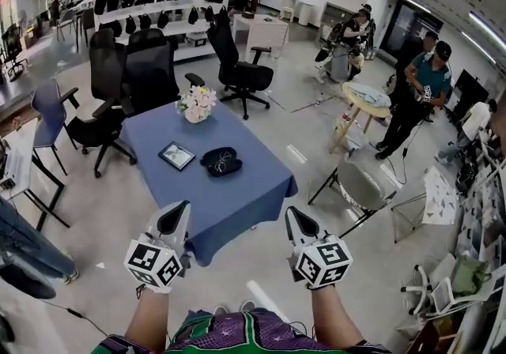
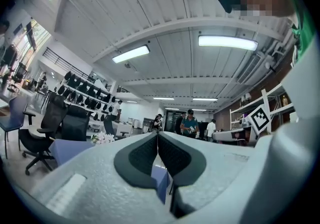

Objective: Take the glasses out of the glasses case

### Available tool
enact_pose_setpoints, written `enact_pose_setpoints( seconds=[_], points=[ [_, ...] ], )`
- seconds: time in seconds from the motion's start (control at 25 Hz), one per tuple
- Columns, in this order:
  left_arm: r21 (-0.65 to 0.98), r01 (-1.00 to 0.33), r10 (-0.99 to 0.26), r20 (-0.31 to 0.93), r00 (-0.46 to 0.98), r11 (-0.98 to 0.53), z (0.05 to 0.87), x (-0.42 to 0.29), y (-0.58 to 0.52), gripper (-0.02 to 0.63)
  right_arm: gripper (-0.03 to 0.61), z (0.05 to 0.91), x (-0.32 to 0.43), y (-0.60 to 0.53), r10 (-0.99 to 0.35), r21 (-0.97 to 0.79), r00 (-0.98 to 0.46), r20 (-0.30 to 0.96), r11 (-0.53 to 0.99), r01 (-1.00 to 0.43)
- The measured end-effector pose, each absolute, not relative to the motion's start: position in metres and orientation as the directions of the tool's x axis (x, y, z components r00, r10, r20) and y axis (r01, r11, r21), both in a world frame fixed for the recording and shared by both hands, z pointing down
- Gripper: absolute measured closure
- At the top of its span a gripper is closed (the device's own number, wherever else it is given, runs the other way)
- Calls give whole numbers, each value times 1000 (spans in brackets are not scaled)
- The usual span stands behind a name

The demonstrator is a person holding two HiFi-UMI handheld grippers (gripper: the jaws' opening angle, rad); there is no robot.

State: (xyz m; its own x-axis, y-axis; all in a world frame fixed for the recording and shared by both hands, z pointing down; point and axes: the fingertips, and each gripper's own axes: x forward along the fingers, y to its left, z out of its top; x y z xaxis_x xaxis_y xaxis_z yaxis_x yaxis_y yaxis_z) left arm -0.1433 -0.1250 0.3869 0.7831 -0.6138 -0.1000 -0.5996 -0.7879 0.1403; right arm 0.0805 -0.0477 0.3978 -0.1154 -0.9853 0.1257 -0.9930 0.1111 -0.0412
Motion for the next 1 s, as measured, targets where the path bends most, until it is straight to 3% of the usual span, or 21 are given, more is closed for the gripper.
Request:
enact_pose_setpoints(
  seconds=[0.44, 1.0],
  points=[
    [143, -642, -655, -86, 750, -753, 396, -130, -185, 597, 575, 408, 96, -120, -977, -62, -176, 124, 169, -984],
    [155, -682, -696, -77, 714, -715, 390, -33, -288, 597, 575, 399, 184, -252, -954, -89, -287, 81, 280, -956]
  ],
)
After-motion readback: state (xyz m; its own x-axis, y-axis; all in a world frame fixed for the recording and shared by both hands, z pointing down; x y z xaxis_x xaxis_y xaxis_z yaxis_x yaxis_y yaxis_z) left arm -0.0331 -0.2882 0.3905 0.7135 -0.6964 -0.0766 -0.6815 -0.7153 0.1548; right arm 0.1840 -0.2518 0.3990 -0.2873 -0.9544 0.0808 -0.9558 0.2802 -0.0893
